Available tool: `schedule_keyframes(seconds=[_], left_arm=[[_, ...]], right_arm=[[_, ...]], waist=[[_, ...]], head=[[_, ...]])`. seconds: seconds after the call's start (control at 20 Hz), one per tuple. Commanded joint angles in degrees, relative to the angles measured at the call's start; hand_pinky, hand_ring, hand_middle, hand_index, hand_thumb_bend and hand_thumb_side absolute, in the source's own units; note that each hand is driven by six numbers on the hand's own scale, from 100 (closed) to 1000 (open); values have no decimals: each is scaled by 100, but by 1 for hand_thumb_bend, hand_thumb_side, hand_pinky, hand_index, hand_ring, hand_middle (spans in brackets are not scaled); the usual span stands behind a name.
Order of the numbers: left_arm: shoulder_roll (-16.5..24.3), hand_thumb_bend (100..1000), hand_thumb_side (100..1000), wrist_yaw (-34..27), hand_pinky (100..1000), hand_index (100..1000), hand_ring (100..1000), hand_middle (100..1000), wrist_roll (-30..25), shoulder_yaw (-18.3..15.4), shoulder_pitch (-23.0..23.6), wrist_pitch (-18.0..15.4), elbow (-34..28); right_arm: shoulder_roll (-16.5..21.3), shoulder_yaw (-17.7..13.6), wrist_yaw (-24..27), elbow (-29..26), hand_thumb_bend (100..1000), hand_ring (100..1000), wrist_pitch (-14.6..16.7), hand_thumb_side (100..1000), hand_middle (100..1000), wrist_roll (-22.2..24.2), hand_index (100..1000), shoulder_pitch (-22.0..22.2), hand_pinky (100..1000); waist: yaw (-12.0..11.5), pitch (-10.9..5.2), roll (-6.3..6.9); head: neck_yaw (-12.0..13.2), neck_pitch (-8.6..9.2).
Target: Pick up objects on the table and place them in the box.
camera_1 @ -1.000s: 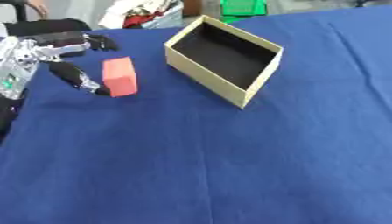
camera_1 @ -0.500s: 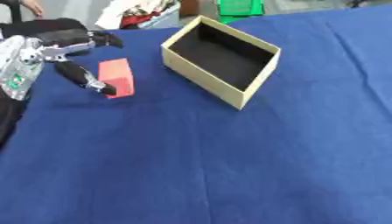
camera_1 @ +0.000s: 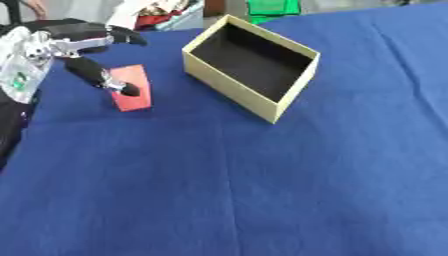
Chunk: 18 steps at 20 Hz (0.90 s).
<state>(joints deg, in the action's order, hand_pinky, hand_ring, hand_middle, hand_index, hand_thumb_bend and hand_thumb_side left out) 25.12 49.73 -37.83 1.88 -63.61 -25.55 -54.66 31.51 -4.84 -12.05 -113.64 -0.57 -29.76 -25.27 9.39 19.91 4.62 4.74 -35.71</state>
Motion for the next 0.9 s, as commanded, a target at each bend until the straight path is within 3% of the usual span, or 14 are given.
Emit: schedule_keyframes(seconds=[0.05, 0.4, 0.9], left_arm=[[78, 741, 747, 114, 965, 983, 959, 944, -181, -60, -163, -55, -15], [-21, 741, 746, 676, 966, 983, 957, 936, 354, -97, -182, 152, 193], [-53, 736, 746, 837, 948, 964, 934, 883, 505, -120, -112, 110, 322]], right_arm=[[51, 0, 14, -95, 100, 758, 14, 868, 797, 15, 797, -101, 773], [16, 10, 28, -95, 100, 759, 15, 874, 797, 21, 796, -118, 772], [7, 2, 30, -95, 100, 759, 5, 879, 796, 5, 794, -115, 772]], waist=[[34, -94, -7], [86, -79, 51], [139, -14, 79]], head=[[59, 46], [139, 81], [180, 142]])
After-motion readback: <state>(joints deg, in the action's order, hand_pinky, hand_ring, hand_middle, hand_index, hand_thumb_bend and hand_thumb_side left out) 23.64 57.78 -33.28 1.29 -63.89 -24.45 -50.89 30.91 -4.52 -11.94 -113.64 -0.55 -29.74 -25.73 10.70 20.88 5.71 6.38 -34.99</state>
